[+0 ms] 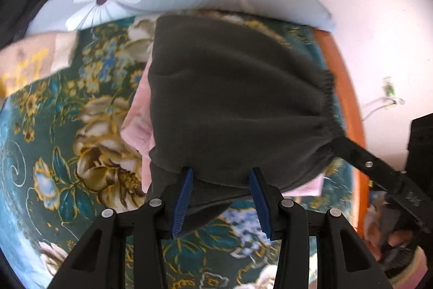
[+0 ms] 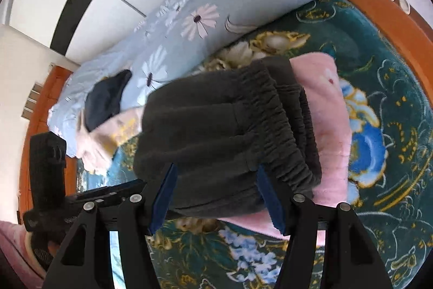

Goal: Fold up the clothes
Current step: 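Lower the sweatpants onto the pink garment with both grippers, then open both grippers and withdraw them from the stacked sweatpants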

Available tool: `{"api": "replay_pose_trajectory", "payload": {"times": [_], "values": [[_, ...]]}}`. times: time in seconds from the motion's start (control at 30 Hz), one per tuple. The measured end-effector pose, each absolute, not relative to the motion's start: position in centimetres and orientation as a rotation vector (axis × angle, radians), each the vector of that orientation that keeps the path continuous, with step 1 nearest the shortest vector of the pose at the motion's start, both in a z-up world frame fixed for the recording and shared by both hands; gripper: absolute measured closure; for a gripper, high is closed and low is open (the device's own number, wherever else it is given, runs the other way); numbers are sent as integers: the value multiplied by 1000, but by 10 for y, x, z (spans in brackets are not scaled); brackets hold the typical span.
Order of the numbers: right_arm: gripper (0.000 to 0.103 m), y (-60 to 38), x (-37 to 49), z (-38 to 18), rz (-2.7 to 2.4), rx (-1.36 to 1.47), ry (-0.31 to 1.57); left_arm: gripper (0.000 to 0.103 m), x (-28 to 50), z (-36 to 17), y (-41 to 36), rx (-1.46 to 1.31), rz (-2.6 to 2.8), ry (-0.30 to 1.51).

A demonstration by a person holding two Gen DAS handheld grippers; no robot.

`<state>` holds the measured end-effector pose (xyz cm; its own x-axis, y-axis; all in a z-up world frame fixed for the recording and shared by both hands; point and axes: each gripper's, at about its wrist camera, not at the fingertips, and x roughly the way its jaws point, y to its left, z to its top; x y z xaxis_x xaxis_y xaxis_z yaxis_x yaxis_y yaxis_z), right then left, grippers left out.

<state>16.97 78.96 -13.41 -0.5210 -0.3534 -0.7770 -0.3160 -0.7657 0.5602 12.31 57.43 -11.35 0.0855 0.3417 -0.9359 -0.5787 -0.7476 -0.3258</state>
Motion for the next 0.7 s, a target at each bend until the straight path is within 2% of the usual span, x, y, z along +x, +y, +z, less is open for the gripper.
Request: {"api": "replay_pose_trajectory", "payload": {"times": [0.17, 0.23, 0.33, 0.47, 0.63, 0.7], "values": [[40, 788, 163, -154, -2483, 1591, -1047, 55, 124, -124, 585, -1727, 1727, 308], [40, 788, 167, -143, -2485, 1576, -1025, 55, 127, -116, 584, -1726, 1736, 303], [40, 787, 174, -127, -2488, 1547, -988, 46, 132, -103, 579, -1730, 1741, 246], [40, 787, 190, -116, -2487, 1581, -861, 45, 142, -91, 575, -1713, 1776, 259], [39, 786, 204, -124, -2471, 1651, -719, 32, 165, -85, 579, -1673, 1810, 359], [32, 784, 206, -126, -2488, 1642, -660, 23, 171, -85, 581, -1671, 1816, 393]]}}
